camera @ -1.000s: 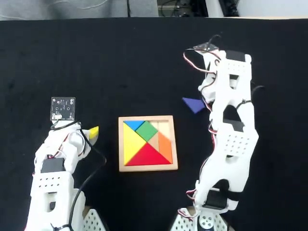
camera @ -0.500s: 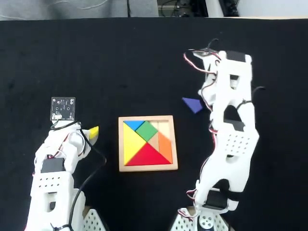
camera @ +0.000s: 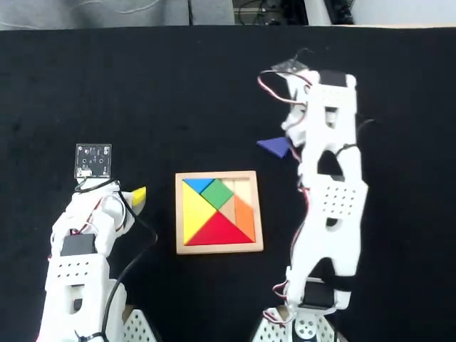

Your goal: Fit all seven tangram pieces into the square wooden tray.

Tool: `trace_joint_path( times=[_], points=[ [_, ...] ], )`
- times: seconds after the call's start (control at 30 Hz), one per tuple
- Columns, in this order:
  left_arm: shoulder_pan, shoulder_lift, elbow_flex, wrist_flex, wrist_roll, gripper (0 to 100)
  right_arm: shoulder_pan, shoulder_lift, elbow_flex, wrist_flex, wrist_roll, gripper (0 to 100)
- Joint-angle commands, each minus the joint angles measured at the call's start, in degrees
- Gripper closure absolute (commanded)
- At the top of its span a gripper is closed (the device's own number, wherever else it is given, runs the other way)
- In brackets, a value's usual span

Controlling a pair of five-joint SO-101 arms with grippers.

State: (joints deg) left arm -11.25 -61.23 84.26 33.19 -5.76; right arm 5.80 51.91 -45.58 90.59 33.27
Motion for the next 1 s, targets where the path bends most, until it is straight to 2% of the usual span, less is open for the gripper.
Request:
trace_joint_path(
  times=[0.0,0.2,0.37,0.47,0.67,0.8,0.97],
  points=[
    [-0.04,-0.97,-0.48,-0.97,0.18,70,-2.29,0.57,-6.99,0.53,-0.44,98.7],
    [-0.04,-0.97,-0.48,-1.05,0.18,70,-4.22,6.2,-14.9,1.23,-0.44,98.7],
    [-0.04,-0.97,-0.48,-1.05,0.18,70,-5.36,6.02,-28.44,9.76,-7.03,98.7],
    [-0.04,-0.97,-0.48,-1.05,0.18,70,-8.62,7.52,-33.36,9.58,-8.88,98.7],
    [-0.04,-0.97,-0.48,-1.14,0.09,70,-16.53,14.81,-32.84,5.36,-6.77,98.7],
    [-0.13,-0.97,-0.48,-1.14,0.09,70,-16.18,17.27,-33.45,7.65,-6.59,98.7],
    [-0.04,-0.97,-0.48,-1.14,0.09,70,-12.48,18.24,-32.92,10.29,-5.1,98.7]
  ],
)
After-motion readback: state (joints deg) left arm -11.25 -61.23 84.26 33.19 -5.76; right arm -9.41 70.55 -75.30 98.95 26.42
